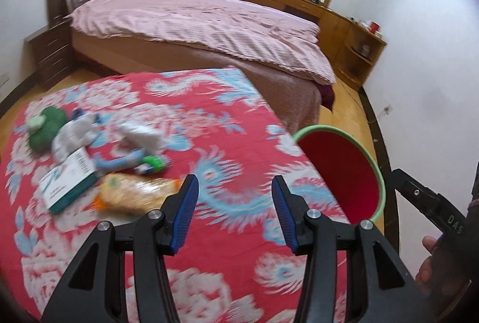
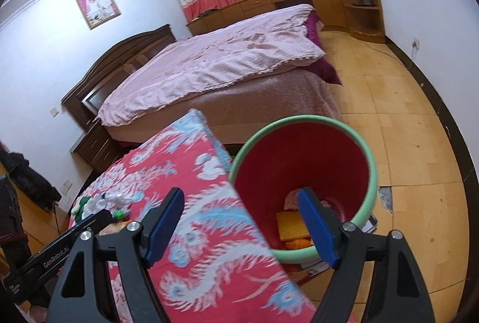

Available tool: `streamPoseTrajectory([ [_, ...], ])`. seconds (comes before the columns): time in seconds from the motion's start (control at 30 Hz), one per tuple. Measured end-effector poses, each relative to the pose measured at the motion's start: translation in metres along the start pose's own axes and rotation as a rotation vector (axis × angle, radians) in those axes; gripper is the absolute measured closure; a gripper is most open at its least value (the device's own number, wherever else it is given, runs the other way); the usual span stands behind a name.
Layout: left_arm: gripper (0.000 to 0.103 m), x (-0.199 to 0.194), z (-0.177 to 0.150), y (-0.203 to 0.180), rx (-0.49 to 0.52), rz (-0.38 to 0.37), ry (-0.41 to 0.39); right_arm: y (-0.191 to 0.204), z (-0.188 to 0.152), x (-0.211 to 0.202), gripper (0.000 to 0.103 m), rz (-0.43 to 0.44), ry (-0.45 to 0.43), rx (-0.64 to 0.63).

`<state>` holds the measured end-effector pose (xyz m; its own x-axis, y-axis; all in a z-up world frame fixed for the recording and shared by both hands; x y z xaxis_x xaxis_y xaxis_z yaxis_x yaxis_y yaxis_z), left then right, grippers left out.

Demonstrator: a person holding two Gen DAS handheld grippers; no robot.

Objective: Collect trash
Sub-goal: 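Move both tools back over the table toward the remaining items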

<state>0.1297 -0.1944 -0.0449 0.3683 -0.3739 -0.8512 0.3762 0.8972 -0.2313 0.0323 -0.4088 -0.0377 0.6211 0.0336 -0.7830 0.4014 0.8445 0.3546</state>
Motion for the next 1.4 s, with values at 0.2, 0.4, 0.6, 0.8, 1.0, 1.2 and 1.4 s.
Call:
streamPoseTrajectory([
  [0.2, 0.052, -0.020, -0.008, 0.043, -0.061, 0.050, -0.030, 0.035, -0.011, 0.004, 0.023, 0.021, 0.031, -0.064],
  [0.4, 0.052, -0.032, -0.011, 0.088, -0.111, 0.108, -0.045, 0.069, -0.019, 0.011, 0.023, 0.030, 0.052, -0.119],
  [0.6, 0.051, -0.033, -0.006, 0.136, -0.162, 0.163, -0.045, 0.095, -0.027, 0.026, 0.023, 0.035, 0.094, -0.165],
  [0.8, 0.051, -0.018, 0.001, 0.188, -0.239, 0.211, -0.012, 0.113, -0.032, 0.039, 0.023, 0.045, 0.131, -0.186],
  [1.0, 0.051, 0.002, 0.003, 0.219, -0.285, 0.217, 0.024, 0.122, -0.038, 0.055, 0.023, 0.028, 0.162, -0.202],
  [1.2, 0.051, 0.014, 0.006, 0.239, -0.308, 0.277, 0.037, 0.123, -0.039, 0.071, 0.023, 0.012, 0.192, -0.201],
  [1.4, 0.051, 0.024, 0.003, 0.257, -0.338, 0.360, 0.078, 0.122, -0.041, 0.082, 0.023, 0.011, 0.215, -0.199],
])
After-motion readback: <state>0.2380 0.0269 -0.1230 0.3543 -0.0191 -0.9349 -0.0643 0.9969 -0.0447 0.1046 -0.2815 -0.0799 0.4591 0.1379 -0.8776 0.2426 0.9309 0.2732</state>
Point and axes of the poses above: each gripper's, at about its wrist camera, not at the fingertips, and x roughly the way its jaws point, y to its left, z to its top, the point moved 5 cm from there along x, roughly the way its jaws point, and after that the axes turned 14 degrees about y, right-handed, at the moved point
